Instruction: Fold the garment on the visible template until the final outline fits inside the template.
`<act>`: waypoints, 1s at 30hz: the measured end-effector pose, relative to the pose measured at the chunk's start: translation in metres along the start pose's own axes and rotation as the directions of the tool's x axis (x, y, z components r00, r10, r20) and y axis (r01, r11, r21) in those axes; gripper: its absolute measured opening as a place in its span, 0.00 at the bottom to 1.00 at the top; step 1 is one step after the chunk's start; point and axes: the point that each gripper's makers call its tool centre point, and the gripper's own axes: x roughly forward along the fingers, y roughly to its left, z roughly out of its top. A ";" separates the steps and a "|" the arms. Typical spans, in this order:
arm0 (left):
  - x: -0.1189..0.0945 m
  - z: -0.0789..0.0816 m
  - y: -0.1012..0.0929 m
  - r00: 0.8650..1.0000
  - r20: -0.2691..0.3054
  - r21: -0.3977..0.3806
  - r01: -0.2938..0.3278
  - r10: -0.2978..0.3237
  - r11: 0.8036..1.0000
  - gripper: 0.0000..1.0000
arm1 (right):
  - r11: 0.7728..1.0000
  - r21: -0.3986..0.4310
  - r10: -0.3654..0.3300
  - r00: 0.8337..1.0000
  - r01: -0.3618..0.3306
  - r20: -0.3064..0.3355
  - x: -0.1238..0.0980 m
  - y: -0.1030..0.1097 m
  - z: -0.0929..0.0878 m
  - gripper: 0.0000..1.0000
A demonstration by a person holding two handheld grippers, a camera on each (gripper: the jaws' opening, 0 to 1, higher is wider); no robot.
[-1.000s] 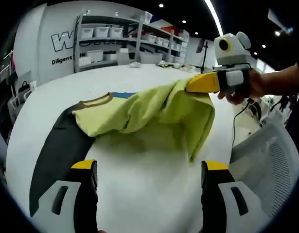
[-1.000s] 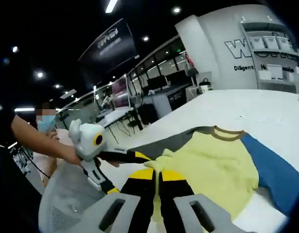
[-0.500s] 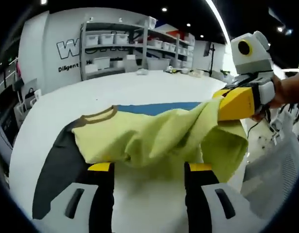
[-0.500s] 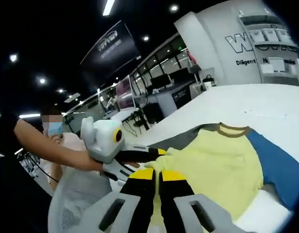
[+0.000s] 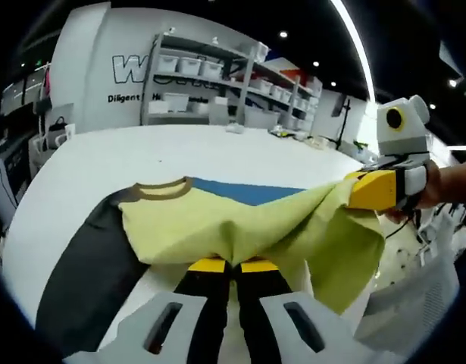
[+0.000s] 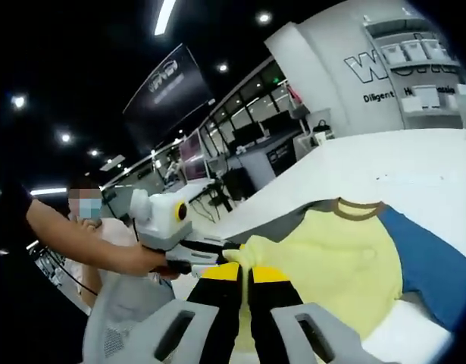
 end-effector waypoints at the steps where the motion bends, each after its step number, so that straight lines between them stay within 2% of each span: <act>1: -0.002 0.001 0.000 1.000 -0.002 0.012 0.005 -0.005 1.000 0.00 | 1.000 -0.001 0.000 1.000 0.000 0.000 0.000 0.000 0.001 0.00; 5: -0.012 0.006 0.003 0.999 -0.022 0.042 0.025 -0.024 0.999 0.00 | 1.000 -0.024 -0.016 1.000 0.015 -0.003 0.000 -0.005 0.002 0.00; 11: -0.026 0.018 0.012 0.997 -0.054 0.014 0.064 -0.063 0.998 0.01 | 0.998 -0.041 -0.051 0.999 0.051 -0.014 -0.001 -0.015 0.002 0.00; 13: -0.028 0.022 0.018 0.997 -0.053 0.055 0.052 -0.049 0.997 0.03 | 0.996 -0.049 -0.083 0.996 0.081 -0.028 0.000 -0.021 0.001 0.00; 15: -0.029 0.020 0.025 0.998 -0.065 0.075 0.027 -0.022 0.997 0.05 | 0.994 -0.057 -0.098 0.995 0.096 -0.033 0.002 -0.024 0.002 0.00; 18: -0.030 0.005 0.033 0.997 -0.078 0.082 0.004 0.003 0.997 0.12 | 0.989 -0.067 -0.135 0.989 0.131 -0.058 0.003 -0.034 0.000 0.00; 20: -0.032 -0.015 0.035 0.994 -0.111 0.053 0.003 0.003 0.999 0.23 | 0.989 -0.064 -0.136 0.989 0.132 -0.062 0.004 -0.037 0.000 0.00; 23: -0.033 -0.046 0.032 0.986 -0.164 0.010 0.002 -0.001 1.000 0.34 | 0.989 -0.063 -0.139 0.988 0.135 -0.063 0.004 -0.038 0.001 0.00; 26: -0.028 -0.064 0.019 0.983 -0.180 -0.002 0.022 -0.022 1.000 0.43 | 0.990 -0.053 -0.134 0.989 0.131 -0.058 0.004 -0.036 0.003 0.00; 28: -0.023 -0.075 0.010 0.977 -0.210 0.029 0.029 -0.023 0.999 0.49 | 0.991 -0.041 -0.133 0.989 0.131 -0.056 0.005 -0.035 0.005 0.00; 30: -0.012 -0.078 0.001 0.979 -0.203 0.057 0.028 -0.016 0.998 0.53 | 0.991 -0.039 -0.128 0.990 0.126 -0.054 0.006 -0.033 0.007 0.00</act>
